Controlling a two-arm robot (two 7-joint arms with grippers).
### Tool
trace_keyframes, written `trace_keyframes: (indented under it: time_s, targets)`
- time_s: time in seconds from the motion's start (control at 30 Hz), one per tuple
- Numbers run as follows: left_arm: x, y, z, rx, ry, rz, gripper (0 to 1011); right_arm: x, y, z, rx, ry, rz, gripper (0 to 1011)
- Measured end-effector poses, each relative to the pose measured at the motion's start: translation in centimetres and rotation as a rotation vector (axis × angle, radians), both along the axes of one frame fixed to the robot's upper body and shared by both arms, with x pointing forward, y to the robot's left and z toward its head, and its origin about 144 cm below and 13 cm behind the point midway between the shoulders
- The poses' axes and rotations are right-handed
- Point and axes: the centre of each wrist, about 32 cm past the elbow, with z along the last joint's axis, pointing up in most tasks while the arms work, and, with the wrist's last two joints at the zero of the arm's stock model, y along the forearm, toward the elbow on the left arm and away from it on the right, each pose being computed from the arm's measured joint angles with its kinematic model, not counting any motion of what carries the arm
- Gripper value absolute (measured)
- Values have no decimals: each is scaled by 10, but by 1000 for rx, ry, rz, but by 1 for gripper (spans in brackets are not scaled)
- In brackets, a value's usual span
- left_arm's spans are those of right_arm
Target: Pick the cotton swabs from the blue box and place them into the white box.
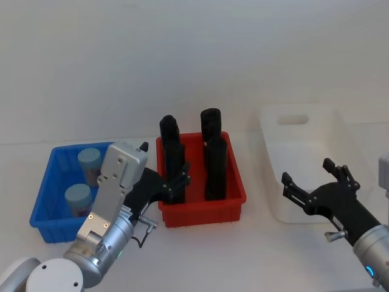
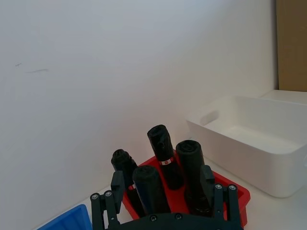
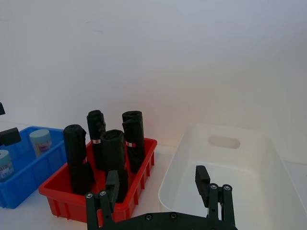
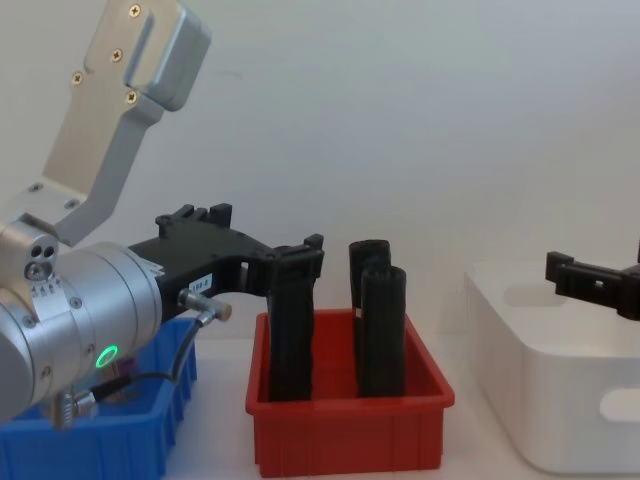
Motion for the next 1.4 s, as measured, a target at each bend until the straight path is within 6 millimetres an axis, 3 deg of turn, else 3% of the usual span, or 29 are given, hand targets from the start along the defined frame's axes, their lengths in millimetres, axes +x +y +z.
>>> trace_keyframes:
  time_s: [1.4]
  targets:
    - [0,0,0,0,0,0,1004,0,0,0,0,0,0,1002]
